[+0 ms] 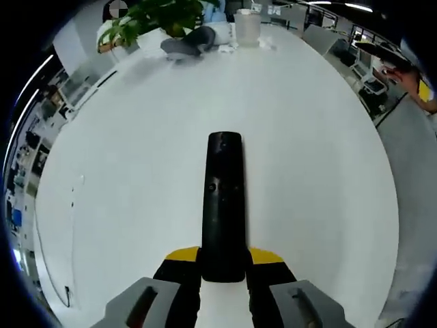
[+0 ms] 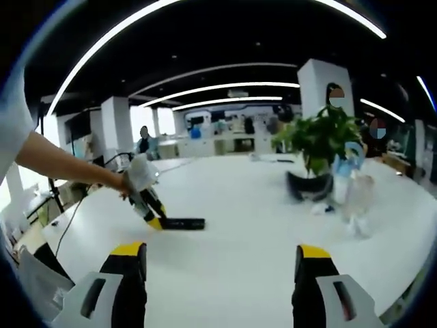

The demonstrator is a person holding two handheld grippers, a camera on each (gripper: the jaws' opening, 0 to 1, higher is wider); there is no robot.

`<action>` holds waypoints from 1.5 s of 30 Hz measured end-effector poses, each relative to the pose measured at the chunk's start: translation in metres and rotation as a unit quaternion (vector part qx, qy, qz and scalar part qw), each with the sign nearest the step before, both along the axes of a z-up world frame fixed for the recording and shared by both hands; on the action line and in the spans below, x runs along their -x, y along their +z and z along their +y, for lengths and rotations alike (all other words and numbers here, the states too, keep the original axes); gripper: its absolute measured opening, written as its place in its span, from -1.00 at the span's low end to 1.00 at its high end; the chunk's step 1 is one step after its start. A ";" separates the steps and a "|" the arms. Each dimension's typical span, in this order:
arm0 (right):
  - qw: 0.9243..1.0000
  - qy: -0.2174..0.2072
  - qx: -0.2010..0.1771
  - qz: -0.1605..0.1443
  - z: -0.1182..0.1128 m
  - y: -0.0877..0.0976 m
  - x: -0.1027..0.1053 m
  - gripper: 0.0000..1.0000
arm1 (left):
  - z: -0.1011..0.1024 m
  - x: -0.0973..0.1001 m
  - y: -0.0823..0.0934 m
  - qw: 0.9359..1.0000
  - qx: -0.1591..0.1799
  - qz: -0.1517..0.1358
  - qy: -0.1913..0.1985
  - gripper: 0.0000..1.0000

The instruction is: Press the specified remote control buttons in sequence, fully releasing each button before pressing the next.

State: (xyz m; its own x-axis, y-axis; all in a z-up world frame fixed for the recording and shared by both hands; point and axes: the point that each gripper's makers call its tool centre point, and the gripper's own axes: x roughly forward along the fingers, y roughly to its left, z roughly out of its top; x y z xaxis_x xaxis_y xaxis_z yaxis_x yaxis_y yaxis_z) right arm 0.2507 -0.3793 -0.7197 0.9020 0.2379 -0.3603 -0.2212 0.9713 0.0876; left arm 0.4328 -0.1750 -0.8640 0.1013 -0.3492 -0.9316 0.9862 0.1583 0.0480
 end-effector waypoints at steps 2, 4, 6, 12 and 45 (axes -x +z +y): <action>1.000 0.001 -0.001 -0.002 0.000 0.001 0.000 0.77 | -0.001 0.000 0.000 1.000 -0.004 0.003 -0.008 -0.51; 1.000 0.001 -0.001 -0.002 0.000 0.000 0.000 0.77 | -0.001 -0.002 -0.001 1.000 -0.003 0.011 -0.012 -0.51; 1.000 0.002 -0.002 -0.003 0.001 0.001 0.000 0.77 | -0.001 -0.002 -0.001 1.000 -0.004 0.017 -0.011 -0.51; 1.000 0.004 -0.005 -0.008 0.002 0.003 0.000 0.77 | -0.001 -0.001 -0.001 1.000 -0.014 0.019 -0.021 -0.50; 0.998 0.012 -0.024 -0.055 0.002 0.021 0.014 0.88 | 0.037 -0.018 0.016 0.923 0.127 -0.183 0.313 1.00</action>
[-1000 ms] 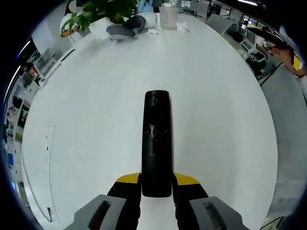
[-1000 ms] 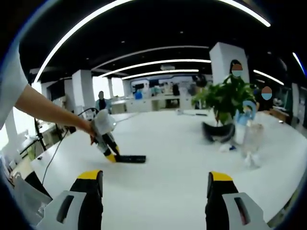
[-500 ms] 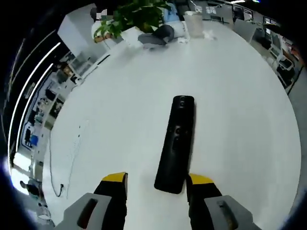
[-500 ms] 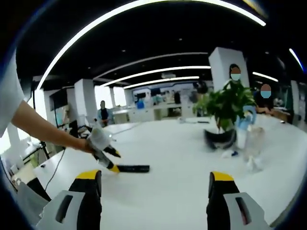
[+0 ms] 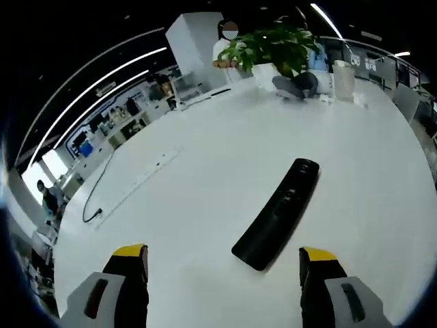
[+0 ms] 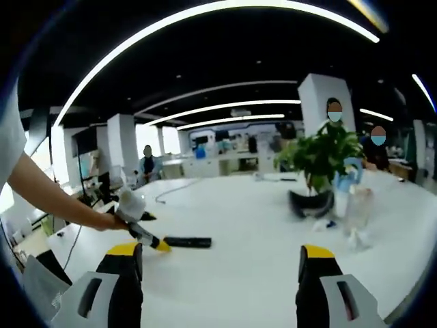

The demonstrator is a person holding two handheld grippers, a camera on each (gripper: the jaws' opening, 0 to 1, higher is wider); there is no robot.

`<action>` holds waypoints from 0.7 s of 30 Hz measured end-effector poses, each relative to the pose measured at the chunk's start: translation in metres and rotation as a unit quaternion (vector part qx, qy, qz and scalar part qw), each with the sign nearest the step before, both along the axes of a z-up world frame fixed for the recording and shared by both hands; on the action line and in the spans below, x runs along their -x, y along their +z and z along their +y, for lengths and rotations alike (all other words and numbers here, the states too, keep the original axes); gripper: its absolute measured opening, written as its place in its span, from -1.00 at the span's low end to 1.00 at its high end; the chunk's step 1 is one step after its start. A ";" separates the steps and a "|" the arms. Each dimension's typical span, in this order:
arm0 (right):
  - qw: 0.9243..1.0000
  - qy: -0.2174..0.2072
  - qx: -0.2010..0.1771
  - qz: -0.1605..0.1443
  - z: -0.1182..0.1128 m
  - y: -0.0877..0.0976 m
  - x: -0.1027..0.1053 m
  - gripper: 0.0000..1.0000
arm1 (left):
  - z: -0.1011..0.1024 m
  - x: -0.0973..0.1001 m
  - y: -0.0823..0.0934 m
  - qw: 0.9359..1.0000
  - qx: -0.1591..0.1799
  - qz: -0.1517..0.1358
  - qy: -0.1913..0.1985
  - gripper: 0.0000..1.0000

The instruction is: Press the specified remote control buttons in sequence, fully releasing each button before pressing the next.

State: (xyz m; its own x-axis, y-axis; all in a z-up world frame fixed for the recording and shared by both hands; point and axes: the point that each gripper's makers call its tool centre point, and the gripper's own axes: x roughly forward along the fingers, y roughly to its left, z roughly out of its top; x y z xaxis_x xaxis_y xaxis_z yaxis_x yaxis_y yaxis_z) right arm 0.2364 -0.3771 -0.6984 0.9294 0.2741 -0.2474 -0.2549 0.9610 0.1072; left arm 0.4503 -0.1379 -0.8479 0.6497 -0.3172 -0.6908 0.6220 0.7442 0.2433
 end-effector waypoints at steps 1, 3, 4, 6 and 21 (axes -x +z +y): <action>1.000 0.000 0.000 0.003 0.000 -0.003 0.001 0.87 | 0.003 0.002 0.000 1.000 -0.002 0.003 0.009 1.00; 1.000 0.000 0.009 0.009 0.000 -0.005 -0.002 0.85 | 0.010 0.004 0.004 1.000 -0.002 -0.014 0.022 1.00; 1.000 0.000 0.010 0.006 -0.001 -0.004 -0.002 0.84 | 0.011 0.007 0.005 1.000 0.001 -0.019 0.023 1.00; 1.000 0.004 0.014 0.002 0.002 -0.003 -0.001 0.85 | 0.017 0.015 0.008 0.999 0.012 -0.019 0.033 1.00; 0.998 0.027 0.052 0.008 0.011 -0.009 0.001 0.87 | 0.057 0.090 0.054 0.986 0.110 -0.071 0.108 1.00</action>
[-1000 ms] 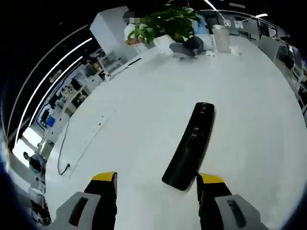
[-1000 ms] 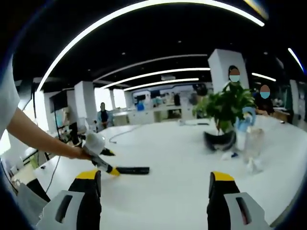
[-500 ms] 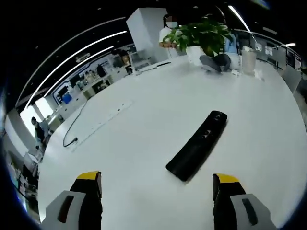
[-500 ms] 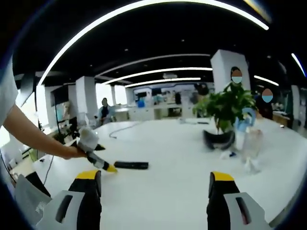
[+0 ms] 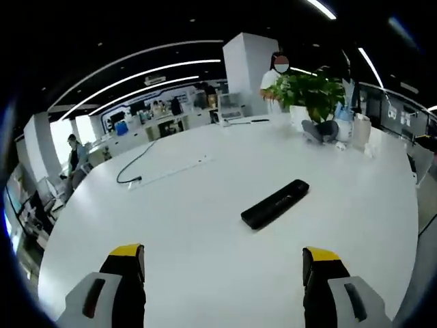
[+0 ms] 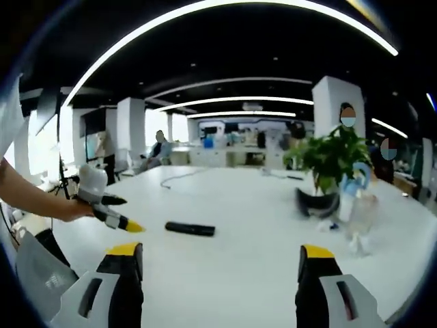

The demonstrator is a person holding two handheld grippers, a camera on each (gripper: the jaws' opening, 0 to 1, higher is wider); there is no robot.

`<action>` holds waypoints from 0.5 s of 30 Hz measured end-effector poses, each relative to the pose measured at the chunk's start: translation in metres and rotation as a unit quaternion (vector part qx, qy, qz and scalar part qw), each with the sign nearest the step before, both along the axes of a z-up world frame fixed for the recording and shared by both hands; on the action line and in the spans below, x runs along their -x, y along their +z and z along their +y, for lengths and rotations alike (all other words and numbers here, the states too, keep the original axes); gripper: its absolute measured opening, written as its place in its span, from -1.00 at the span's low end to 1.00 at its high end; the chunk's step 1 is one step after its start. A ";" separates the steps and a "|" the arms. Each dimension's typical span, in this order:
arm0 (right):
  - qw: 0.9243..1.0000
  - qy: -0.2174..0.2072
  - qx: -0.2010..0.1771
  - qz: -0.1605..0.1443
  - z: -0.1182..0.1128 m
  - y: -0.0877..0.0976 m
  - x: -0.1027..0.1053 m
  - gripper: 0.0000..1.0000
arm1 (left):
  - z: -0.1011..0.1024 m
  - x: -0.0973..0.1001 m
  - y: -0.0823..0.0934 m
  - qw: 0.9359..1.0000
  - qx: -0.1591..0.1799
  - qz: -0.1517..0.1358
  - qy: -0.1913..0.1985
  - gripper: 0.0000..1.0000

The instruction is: Press the specified remote control buttons in sequence, fully releasing each button before pressing the next.

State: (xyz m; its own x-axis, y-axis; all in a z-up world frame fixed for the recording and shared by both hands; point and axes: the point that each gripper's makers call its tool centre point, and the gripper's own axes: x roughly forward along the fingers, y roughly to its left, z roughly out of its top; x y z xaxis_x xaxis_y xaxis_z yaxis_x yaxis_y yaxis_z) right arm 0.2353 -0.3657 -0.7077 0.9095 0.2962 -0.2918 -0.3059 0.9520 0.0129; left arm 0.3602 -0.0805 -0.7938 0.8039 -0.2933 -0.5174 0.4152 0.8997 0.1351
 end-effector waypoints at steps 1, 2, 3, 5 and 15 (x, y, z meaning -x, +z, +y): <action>1.000 0.000 0.000 0.000 0.000 0.000 0.000 0.87 | 0.002 0.006 0.003 1.000 0.000 -0.004 0.002 1.00; 1.000 -0.001 0.000 0.000 0.000 0.000 0.000 0.87 | 0.003 0.010 0.005 1.000 0.001 -0.006 0.004 1.00; 1.000 -0.002 0.001 -0.001 -0.001 0.001 0.000 0.87 | 0.005 0.015 0.007 1.000 0.003 -0.008 0.006 1.00; 1.000 -0.004 0.003 0.001 -0.001 0.000 0.000 0.88 | 0.006 0.024 0.012 1.000 0.006 -0.014 0.008 1.00; 1.000 -0.006 0.007 0.006 -0.002 -0.003 -0.001 0.87 | 0.023 0.077 0.042 0.996 0.064 -0.051 0.036 1.00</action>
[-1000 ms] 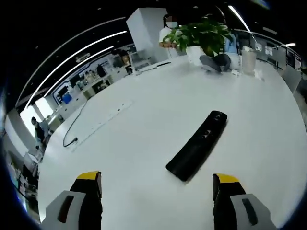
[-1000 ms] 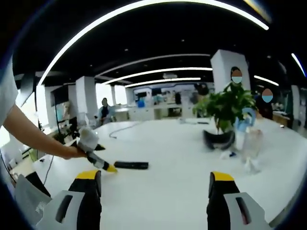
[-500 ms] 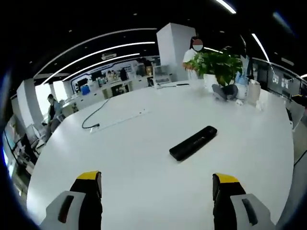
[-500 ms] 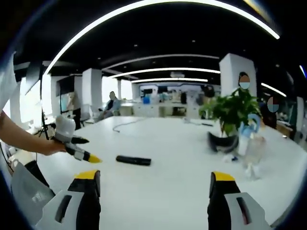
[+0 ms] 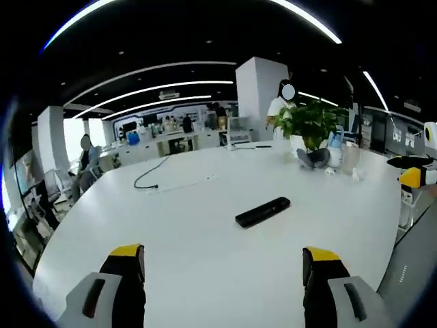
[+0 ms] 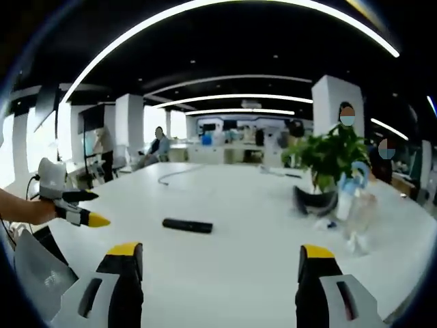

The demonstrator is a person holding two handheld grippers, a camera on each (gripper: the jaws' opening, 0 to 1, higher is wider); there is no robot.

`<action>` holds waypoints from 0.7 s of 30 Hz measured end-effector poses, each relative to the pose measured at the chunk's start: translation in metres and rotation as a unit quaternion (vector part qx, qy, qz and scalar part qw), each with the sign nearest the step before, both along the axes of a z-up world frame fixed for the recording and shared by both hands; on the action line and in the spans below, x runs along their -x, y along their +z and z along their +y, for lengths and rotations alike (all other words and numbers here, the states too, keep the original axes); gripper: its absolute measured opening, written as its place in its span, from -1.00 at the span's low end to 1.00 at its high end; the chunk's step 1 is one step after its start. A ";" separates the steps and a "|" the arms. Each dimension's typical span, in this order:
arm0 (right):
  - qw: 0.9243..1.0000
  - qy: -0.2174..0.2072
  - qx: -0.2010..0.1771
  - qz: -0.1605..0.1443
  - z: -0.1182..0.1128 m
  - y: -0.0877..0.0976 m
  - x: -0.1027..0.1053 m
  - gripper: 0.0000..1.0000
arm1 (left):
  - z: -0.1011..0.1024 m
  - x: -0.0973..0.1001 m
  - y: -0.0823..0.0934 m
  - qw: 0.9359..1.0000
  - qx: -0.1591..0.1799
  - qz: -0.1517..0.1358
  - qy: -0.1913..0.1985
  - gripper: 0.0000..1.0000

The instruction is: Press the specified remote control buttons in sequence, fully releasing each button before pressing the next.

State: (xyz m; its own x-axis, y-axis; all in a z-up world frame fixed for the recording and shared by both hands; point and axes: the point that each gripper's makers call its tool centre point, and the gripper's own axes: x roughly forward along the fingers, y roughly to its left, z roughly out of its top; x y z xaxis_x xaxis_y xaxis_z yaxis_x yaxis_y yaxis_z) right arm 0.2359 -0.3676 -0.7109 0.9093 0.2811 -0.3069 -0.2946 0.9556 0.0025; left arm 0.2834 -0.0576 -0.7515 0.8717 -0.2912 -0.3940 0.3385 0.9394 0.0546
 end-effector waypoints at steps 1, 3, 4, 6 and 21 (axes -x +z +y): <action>1.000 0.002 0.000 0.001 0.001 0.000 0.000 0.86 | 0.004 0.005 0.004 1.000 0.014 -0.006 0.010 1.00; 1.000 0.005 0.001 0.002 0.002 0.000 0.001 0.86 | 0.009 0.013 0.009 1.000 0.015 -0.016 0.017 1.00; 1.000 0.005 0.002 0.002 0.002 -0.001 0.001 0.86 | 0.010 0.016 0.009 1.000 0.010 -0.019 0.017 1.00; 1.000 0.006 0.006 0.004 0.003 -0.002 0.001 0.86 | 0.014 0.022 0.015 0.999 -0.018 -0.031 0.015 1.00; 1.000 0.006 0.011 0.007 0.003 -0.003 0.001 0.86 | 0.032 0.058 0.018 0.996 -0.024 -0.062 0.067 1.00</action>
State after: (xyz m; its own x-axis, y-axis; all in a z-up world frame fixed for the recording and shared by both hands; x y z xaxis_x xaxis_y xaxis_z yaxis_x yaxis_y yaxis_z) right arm 0.2345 -0.3646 -0.7141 0.9012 0.2846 -0.3268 -0.3060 0.9519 -0.0148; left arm 0.2255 -0.0256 -0.7339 0.9445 -0.1522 -0.2911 0.1980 0.9709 0.1350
